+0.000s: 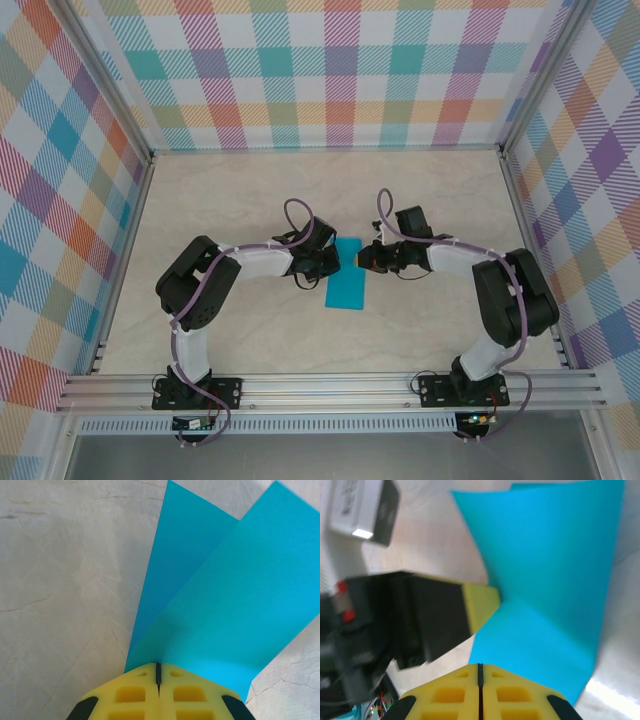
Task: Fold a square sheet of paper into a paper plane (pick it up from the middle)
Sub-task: Fold the square sheet of paper in half at the center of the table.
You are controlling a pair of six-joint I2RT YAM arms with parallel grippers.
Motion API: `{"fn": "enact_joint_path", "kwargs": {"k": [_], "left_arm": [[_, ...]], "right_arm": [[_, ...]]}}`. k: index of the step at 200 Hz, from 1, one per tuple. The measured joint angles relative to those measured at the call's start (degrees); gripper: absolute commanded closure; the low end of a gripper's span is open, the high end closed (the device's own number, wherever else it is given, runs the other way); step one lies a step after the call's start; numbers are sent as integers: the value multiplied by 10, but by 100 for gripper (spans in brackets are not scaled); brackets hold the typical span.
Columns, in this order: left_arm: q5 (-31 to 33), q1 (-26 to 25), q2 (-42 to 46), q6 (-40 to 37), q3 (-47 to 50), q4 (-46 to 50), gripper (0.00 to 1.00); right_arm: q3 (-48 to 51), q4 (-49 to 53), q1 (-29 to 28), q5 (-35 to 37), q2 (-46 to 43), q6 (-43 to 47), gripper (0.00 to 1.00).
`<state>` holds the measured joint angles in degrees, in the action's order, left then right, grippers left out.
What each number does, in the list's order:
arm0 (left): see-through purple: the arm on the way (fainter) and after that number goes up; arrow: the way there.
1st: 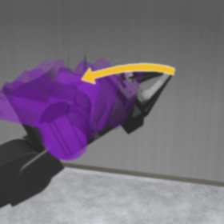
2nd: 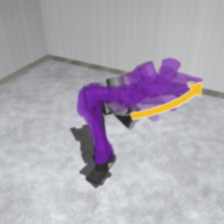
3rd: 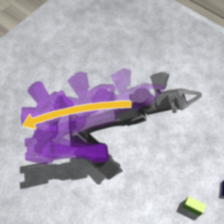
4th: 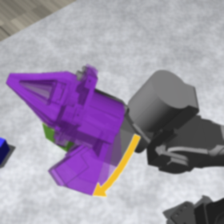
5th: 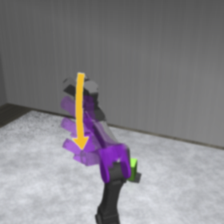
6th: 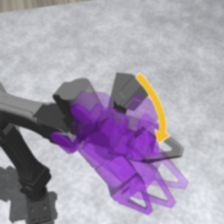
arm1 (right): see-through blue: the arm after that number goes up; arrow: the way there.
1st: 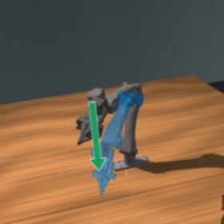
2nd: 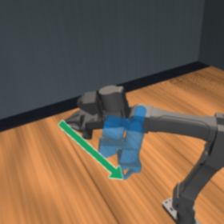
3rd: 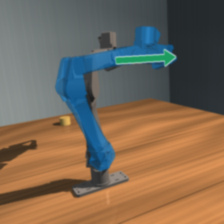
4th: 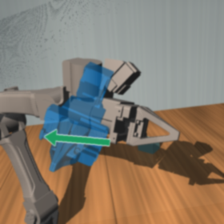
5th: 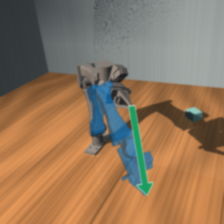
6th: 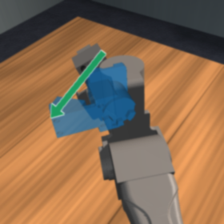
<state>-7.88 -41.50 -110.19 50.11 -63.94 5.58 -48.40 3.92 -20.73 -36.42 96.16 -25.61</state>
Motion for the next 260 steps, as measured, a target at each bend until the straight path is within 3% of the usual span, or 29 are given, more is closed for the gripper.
{"fn": "enact_joint_path", "kwargs": {"k": [90,191,260], "left_arm": [[0,0,0,0,0,0,100],[0,0,0,-2,0,0,100],[0,0,0,-2,0,1,100]], "right_arm": [[-15,0,9,8,94,26,91],[-65,26,28,-20,88,37,91],[-76,23,35,-14,140,47,91]]}}
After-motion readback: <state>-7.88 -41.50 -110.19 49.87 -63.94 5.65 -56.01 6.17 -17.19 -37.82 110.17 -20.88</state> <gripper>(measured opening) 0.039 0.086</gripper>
